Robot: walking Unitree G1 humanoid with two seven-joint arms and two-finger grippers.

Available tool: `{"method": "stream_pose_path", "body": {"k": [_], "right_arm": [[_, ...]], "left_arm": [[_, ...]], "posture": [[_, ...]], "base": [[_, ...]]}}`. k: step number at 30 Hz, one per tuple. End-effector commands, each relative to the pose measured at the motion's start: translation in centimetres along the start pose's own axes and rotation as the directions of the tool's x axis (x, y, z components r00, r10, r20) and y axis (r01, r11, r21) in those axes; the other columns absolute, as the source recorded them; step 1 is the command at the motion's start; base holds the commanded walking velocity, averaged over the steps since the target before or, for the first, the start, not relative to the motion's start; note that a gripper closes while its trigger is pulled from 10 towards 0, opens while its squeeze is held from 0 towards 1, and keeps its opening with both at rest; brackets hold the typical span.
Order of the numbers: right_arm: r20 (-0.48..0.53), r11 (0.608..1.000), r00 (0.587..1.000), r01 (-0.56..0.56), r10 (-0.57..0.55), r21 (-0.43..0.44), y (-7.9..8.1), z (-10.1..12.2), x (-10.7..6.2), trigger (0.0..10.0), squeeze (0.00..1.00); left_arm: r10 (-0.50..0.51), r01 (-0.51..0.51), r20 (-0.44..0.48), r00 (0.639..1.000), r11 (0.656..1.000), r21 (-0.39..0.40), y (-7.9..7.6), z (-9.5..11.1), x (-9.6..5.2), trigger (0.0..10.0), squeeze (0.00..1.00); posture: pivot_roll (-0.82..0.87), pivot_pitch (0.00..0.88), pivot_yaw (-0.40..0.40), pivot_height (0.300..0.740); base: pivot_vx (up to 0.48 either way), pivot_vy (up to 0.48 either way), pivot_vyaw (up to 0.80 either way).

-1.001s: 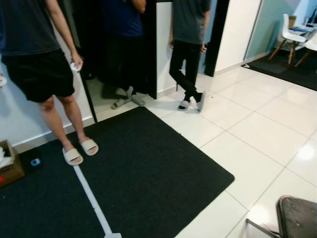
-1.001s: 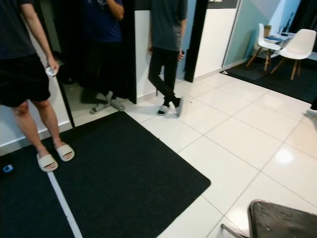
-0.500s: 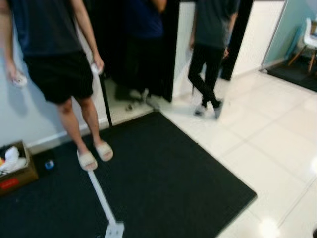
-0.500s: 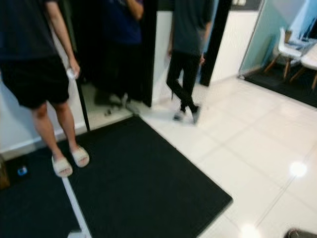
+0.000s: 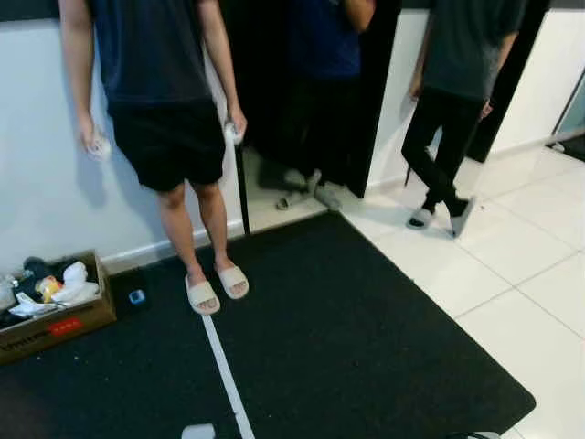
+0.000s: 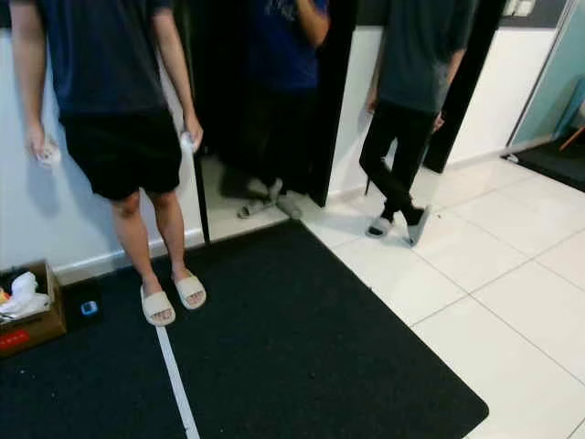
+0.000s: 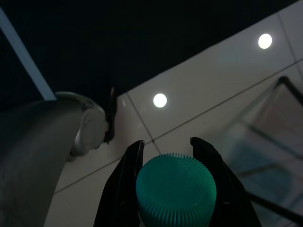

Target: Restocking fridge

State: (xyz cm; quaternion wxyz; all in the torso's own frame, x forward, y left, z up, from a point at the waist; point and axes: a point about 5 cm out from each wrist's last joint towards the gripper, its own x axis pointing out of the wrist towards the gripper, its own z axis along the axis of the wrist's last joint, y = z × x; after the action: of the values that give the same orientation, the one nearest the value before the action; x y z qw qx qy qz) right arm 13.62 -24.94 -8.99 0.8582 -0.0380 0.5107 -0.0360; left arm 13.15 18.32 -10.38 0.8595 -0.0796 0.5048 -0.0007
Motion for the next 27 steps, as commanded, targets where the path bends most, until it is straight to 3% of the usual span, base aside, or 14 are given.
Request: {"method": "stream_pose_path", "body": {"k": [1, 11, 27], "right_arm": [[-0.016, 1.0, 1.0, 0.005, -0.005, 0.009, -0.16, -0.41, -0.08, 10.0, 0.0], [-0.01, 1.0, 1.0, 0.003, -0.003, 0.002, -0.17, -0.07, -0.02, 10.0, 0.0], [-0.022, 1.0, 1.0, -0.002, 0.002, -0.004, -0.13, -0.49, -0.09, 10.0, 0.0]], "left_arm": [[-0.007, 0.007, 0.0, 1.0, 1.0, 0.006, -0.39, 0.06, 0.1, 10.0, 0.0], [-0.025, 0.025, 0.004, 1.0, 1.0, 0.003, -0.7, 0.13, 0.16, 10.0, 0.0], [-0.037, 0.037, -0.003, 0.999, 0.999, 0.003, -0.92, -0.13, 0.15, 10.0, 0.0]], "posture": [[-0.07, 0.0, -0.013, 0.74], [-0.07, 0.0, -0.013, 0.74], [-0.07, 0.0, -0.016, 0.74]], "base": [[0.0, 0.0, 0.0], [0.0, 0.0, 0.0], [0.312, 0.0, 0.0]]}}
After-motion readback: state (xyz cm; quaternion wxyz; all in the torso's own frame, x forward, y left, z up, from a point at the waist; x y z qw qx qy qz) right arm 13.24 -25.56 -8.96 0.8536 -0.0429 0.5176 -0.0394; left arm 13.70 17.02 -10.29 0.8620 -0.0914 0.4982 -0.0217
